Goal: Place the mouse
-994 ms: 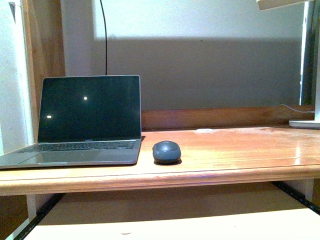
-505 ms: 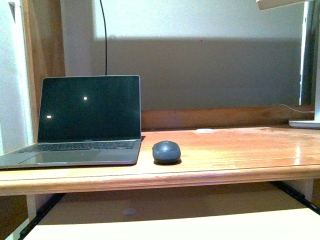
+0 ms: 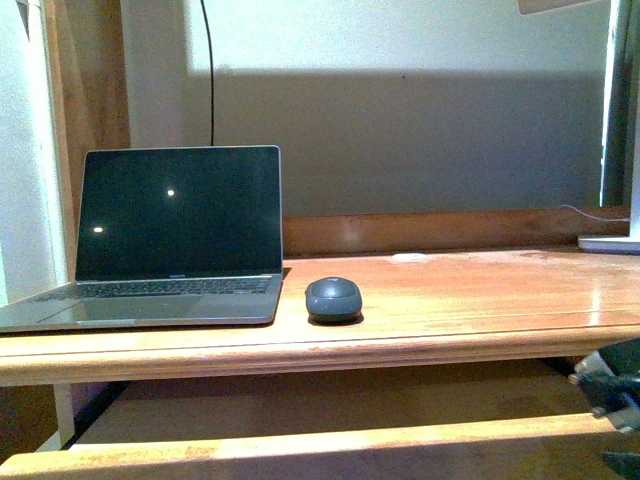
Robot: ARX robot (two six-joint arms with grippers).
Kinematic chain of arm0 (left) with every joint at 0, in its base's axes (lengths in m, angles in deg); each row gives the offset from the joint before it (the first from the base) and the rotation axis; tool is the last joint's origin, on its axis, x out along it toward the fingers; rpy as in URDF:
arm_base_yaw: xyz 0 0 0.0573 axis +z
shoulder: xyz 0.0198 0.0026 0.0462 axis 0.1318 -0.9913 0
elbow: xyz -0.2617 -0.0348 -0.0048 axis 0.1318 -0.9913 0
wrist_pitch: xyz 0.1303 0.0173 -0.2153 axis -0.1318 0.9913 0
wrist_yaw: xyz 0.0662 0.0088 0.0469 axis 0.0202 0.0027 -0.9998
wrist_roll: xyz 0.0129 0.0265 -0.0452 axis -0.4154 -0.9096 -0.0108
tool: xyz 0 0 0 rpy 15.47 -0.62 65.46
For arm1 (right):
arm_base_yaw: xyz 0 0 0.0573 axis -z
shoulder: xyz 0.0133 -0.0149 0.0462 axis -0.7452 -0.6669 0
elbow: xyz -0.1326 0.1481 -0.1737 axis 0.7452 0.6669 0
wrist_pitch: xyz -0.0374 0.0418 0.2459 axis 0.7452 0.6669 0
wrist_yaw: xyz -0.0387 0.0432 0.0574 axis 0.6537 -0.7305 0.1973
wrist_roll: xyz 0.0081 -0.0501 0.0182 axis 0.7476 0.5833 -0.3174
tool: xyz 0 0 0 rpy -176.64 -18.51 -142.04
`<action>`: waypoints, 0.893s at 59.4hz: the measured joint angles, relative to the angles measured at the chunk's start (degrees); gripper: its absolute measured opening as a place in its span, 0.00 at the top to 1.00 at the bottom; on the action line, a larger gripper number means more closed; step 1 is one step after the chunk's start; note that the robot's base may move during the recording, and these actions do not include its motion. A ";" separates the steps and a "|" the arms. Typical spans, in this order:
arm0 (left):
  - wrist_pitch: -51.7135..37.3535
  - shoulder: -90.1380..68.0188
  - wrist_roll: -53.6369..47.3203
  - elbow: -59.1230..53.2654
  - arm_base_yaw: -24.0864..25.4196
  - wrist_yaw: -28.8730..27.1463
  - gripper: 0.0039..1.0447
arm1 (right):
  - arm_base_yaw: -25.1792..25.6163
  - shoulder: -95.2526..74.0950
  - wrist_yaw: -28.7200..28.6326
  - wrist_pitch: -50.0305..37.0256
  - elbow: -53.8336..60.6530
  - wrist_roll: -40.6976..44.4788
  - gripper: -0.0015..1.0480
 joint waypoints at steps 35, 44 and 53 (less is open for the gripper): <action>0.00 0.00 0.00 0.00 0.00 0.00 0.07 | -4.46 -6.99 15.37 6.47 -11.52 -4.00 0.07; 0.00 0.00 0.00 0.00 0.00 0.02 0.07 | -3.30 -4.79 13.86 6.54 -9.51 -6.69 0.07; 0.00 0.00 0.00 0.00 0.00 0.02 0.07 | 0.44 4.59 7.21 7.54 -2.08 -11.08 0.07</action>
